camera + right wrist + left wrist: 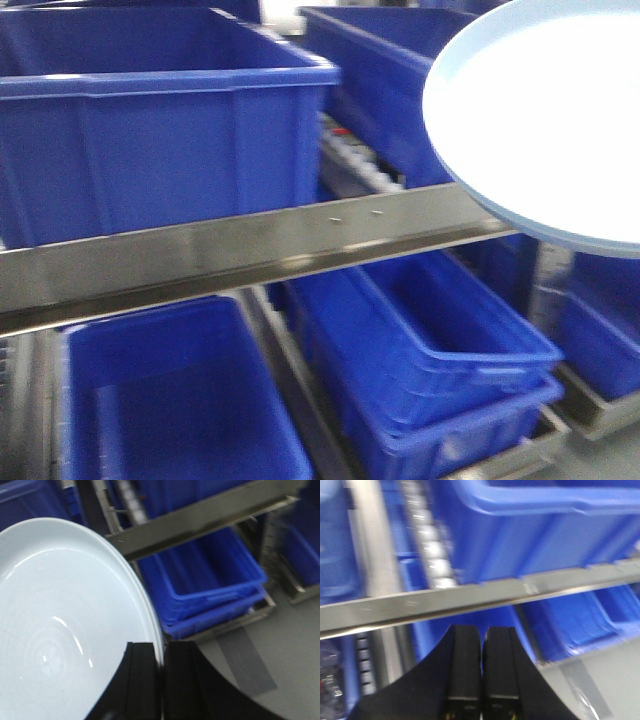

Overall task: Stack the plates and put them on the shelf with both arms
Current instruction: 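Drive the base up to the shelf of blue bins, plates raised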

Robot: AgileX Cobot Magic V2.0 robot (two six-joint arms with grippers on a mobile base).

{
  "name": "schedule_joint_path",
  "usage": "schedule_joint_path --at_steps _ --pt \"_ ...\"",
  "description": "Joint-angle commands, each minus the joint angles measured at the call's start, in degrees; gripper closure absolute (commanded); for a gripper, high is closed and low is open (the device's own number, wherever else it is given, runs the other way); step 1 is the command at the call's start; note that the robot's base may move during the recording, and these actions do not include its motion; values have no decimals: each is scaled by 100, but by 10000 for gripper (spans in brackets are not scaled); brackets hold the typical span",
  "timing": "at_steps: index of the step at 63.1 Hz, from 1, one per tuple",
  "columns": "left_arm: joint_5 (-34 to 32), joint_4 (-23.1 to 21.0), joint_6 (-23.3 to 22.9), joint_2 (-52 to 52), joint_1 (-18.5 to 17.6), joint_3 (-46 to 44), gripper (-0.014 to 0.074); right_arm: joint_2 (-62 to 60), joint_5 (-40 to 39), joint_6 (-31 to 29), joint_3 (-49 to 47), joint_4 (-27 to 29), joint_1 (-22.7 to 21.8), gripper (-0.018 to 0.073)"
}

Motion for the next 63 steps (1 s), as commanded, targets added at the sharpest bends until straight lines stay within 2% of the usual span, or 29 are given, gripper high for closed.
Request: schedule_joint_path --at_steps 1,63 --pt "-429 -2 -51 -6 10 -162 507 -38 -537 -21 -192 45 -21 503" --pt "-429 -2 -51 -6 10 -162 507 -38 -543 -21 -192 45 -21 503"
